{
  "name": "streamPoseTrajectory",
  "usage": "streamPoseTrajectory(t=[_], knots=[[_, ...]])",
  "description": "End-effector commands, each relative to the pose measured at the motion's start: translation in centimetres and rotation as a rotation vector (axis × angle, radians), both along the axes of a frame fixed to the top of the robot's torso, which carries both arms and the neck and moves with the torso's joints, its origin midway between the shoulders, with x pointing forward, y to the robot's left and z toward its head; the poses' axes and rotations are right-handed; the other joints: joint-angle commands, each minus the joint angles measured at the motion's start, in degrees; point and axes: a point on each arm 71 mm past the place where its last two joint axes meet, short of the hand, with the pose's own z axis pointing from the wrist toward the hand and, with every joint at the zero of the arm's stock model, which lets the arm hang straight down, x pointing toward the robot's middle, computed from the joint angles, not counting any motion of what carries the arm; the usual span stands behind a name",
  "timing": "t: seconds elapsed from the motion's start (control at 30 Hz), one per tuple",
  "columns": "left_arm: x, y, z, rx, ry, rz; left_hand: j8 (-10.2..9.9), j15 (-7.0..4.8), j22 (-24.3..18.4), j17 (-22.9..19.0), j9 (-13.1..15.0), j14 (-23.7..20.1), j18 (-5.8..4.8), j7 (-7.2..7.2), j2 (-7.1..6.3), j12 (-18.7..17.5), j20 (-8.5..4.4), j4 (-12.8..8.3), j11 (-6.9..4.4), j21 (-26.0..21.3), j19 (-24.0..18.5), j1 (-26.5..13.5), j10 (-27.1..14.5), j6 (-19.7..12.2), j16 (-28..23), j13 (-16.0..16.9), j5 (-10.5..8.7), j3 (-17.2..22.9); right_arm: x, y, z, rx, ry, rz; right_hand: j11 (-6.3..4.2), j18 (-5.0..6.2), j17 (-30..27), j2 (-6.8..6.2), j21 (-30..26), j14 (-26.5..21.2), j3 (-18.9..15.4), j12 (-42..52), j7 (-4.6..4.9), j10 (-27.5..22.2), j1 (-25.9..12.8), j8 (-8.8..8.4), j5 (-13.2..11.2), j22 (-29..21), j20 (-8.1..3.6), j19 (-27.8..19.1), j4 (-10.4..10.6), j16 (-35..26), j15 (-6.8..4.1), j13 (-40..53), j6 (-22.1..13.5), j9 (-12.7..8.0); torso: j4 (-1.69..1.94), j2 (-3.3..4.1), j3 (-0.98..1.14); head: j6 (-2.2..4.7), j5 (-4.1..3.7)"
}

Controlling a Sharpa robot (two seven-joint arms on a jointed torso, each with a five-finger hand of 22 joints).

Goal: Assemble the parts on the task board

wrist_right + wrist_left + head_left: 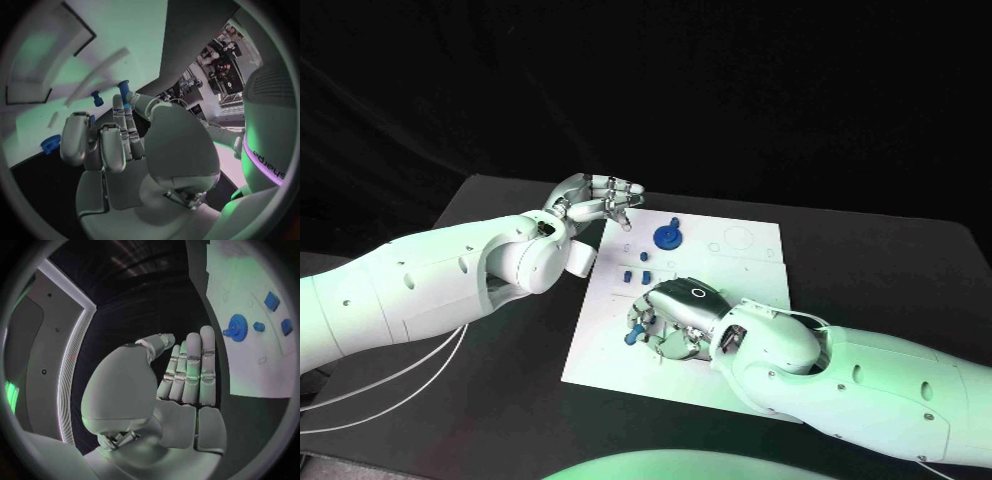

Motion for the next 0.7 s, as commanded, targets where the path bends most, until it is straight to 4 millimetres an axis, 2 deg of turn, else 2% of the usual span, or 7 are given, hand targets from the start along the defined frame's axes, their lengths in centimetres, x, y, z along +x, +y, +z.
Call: streamPoseTrajectory(t=[0.03,0.2,0.37,0.5,0.6,0.7], knots=[[-0.06,-0.21,0.09,-0.005,-0.004,-0.017,-0.1,-0.03,-0.1,-0.1,-0.1,-0.4,0.37,-0.02,0.47,0.4,0.36,-0.1,0.13,-0.3,-0.1,0.0,-0.4,-0.3,-0.1,0.1,0.13,-0.3,-0.32,0.28,-0.44,-0.058,-0.012,0.016,-0.03,-0.12,-0.1,0.09,-0.4,1.8,0.2,-0.3,0.01,0.3,-0.7,0.79,0.3,6.7,0.04,-0.2,0.0,0.1,-0.43,0.0,0.2,0.9,0.0,-0.02,-0.02,-0.02,-0.01],[-0.06,-0.2,0.09,-0.005,-0.004,-0.016,-0.1,-0.03,-0.1,-0.1,-0.1,-0.4,0.37,-0.02,0.47,0.4,0.36,-0.1,0.13,-0.3,-0.1,0.0,-0.4,-0.3,-0.1,0.1,0.13,-0.3,-0.61,0.76,-0.58,-0.058,-0.009,0.031,0.14,-0.05,-0.3,-0.61,-0.9,1.8,0.0,-0.8,0.22,0.1,-1.5,0.61,0.3,6.6,0.12,-0.4,-0.1,0.0,-0.29,-0.2,-0.5,0.9,0.03,-0.03,-0.02,0.0,-0.04],[-0.07,-0.2,0.09,-0.005,-0.004,-0.016,-0.1,-0.03,-0.1,-0.1,-0.1,-0.4,0.37,-0.02,0.47,0.4,0.36,-0.1,0.13,-0.3,-0.1,0.0,-0.4,-0.3,-0.1,0.1,0.13,-0.3,-0.73,0.98,-0.69,-0.054,-0.006,0.036,1.01,0.01,-0.6,-2.14,-1.5,1.7,-0.7,-1.6,1.41,-0.9,-3.5,-1.4,1.3,6.5,0.6,-0.6,0.5,-0.1,0.4,-0.6,-3.9,0.1,0.02,-0.04,-0.03,0.01,-0.07],[-0.07,-0.18,0.09,-0.004,-0.004,-0.016,-0.1,-0.03,-0.1,-0.1,-0.1,-0.4,0.37,-0.02,0.47,0.4,0.36,-0.1,0.13,-0.3,-0.1,0.0,-0.4,-0.3,-0.1,0.1,0.13,-0.3,-0.67,0.87,-0.62,-0.037,-0.013,0.024,1.08,0.03,-0.7,-2.74,-1.6,1.6,-1.0,-1.8,1.41,-1.0,-4.0,-2.19,1.4,6.5,0.74,-0.6,0.6,-0.1,0.5,-0.7,-5.2,-0.2,0.01,-0.03,-0.04,0.04,-0.11],[-0.07,-0.14,0.09,-0.004,-0.003,-0.015,-0.1,-0.03,-0.1,-0.1,-0.1,-0.4,0.37,-0.02,0.47,0.4,0.36,-0.1,0.13,-0.3,-0.1,0.0,-0.4,-0.3,-0.1,0.1,0.13,-0.3,-0.52,0.59,-0.44,-0.006,-0.025,0.002,0.98,0.11,-0.9,-3.48,-1.8,1.5,-1.4,-2.0,1.14,-1.3,-4.5,-3.66,1.3,6.4,0.82,-0.7,0.7,-0.2,0.45,-0.8,-7.6,-0.8,-0.01,-0.03,-0.02,0.08,-0.15],[-0.07,-0.12,0.09,-0.003,-0.003,-0.015,-0.1,-0.03,-0.1,-0.1,-0.1,-0.4,0.37,-0.02,0.47,0.4,0.36,-0.1,0.13,-0.3,-0.1,0.0,-0.4,-0.3,-0.1,0.1,0.13,-0.3,-0.38,0.23,-0.2,0.031,-0.037,-0.02,1.11,0.14,-1.2,-3.83,-2.1,1.4,-1.6,-2.3,1.3,-1.9,-4.7,-4.27,1.2,6.4,0.87,-0.8,0.8,-0.4,0.53,-0.9,-8.5,-1.1,-0.02,-0.03,0.0,0.12,-0.21]])
